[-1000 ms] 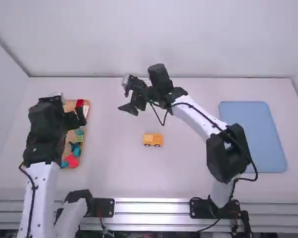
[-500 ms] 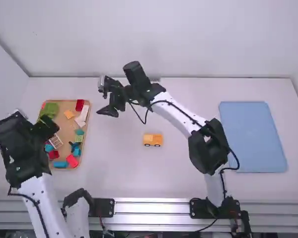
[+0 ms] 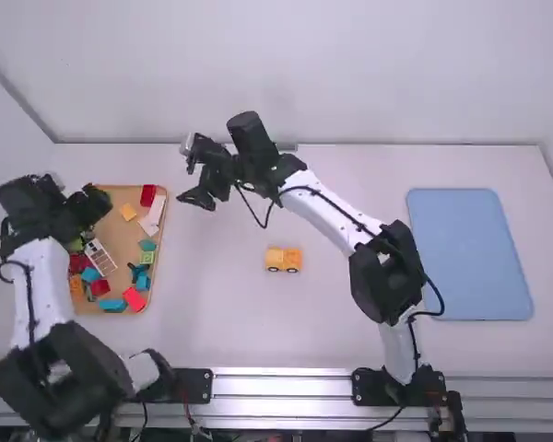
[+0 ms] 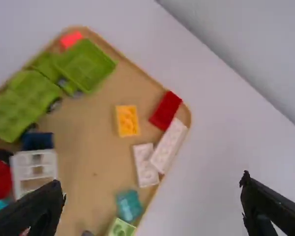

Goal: Assemble lego blocks to make yellow taxi

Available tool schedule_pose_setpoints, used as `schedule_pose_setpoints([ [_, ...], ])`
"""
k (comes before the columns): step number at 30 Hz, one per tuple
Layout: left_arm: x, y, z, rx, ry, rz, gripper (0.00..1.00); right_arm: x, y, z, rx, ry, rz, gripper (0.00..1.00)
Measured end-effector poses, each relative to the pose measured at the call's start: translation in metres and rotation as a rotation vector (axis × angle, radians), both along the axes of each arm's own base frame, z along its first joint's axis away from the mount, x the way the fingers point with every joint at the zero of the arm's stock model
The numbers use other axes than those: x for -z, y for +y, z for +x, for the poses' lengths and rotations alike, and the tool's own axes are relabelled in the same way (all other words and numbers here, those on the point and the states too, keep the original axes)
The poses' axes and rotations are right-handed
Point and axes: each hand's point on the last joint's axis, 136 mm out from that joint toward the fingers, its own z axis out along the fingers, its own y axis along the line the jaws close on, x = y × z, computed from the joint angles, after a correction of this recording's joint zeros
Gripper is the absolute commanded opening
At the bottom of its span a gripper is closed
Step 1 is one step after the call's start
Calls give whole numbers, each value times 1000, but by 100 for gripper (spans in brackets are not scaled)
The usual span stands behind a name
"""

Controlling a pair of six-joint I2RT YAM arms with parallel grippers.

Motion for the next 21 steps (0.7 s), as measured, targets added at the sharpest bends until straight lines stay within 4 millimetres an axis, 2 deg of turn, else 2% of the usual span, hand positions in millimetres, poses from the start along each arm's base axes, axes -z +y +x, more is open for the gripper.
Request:
schedule_pose_setpoints([
  [3,3,-14,30,60,95,-19,100,8,-2,15,119,-5,-48,98],
  [4,3,-15,34,67,105,-19,100,10,-3,16,132,-5,-58,98],
  [7,7,-26,59,106,178,-5,99,22,-5,15,164,-7,-117,98],
  [11,18,-32,76,126,244,4,99,33,-8,11,164,-7,-170,98],
  [15,32,-26,82,116,288,6,100,47,-19,8,158,5,-240,98],
  [21,57,-18,82,87,353,4,97,56,-26,7,146,-9,-285,98],
])
